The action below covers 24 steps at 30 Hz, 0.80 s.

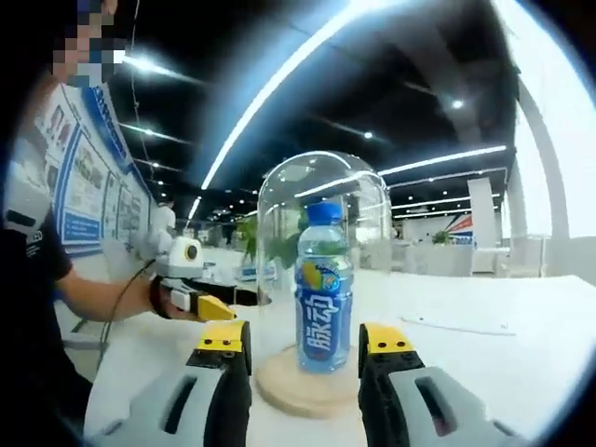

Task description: Open the cover put in the Mizone put the cover back on

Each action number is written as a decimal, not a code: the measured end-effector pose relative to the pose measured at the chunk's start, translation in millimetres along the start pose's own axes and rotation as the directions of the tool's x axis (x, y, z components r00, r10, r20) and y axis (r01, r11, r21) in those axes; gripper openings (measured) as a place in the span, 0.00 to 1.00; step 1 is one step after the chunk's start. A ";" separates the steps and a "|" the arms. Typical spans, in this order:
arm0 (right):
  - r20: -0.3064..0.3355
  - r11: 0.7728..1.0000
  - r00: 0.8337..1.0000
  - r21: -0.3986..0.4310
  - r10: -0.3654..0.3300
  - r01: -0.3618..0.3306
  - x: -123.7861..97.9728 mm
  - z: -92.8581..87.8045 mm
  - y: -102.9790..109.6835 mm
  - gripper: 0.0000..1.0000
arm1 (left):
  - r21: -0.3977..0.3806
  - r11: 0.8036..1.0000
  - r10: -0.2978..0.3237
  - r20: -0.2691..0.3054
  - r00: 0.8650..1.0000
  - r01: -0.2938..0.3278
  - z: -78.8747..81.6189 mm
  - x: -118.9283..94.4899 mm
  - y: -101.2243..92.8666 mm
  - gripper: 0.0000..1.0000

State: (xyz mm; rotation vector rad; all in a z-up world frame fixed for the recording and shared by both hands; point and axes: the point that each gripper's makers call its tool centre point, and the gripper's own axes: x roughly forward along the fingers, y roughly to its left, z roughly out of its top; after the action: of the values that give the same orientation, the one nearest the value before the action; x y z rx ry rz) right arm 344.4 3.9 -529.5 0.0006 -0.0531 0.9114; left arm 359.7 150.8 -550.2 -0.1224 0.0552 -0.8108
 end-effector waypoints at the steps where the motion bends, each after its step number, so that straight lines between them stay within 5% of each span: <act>1: 0.000 1.000 1.000 0.001 0.003 -0.003 -2.0 -0.8 1.3 0.38 | 0.002 1.000 0.000 0.000 1.000 0.000 0.0 -1.5 -2.0 0.43; 11: 0.001 1.000 1.000 0.000 -0.010 0.010 -20.2 -10.9 11.7 0.38 | 0.044 0.999 0.006 0.019 1.000 -0.007 3.9 -25.4 -24.4 0.43; 24: 0.009 0.998 0.999 0.051 -0.038 0.038 -40.5 -25.3 15.5 0.38 | 0.061 0.997 0.047 0.026 0.999 -0.048 -19.1 -42.4 -26.9 0.37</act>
State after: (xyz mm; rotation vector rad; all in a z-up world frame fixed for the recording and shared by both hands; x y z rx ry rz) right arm 308.6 -18.0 -556.9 0.0536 -0.0387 0.8747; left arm 309.3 161.5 -565.5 -0.0725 0.0102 -0.7625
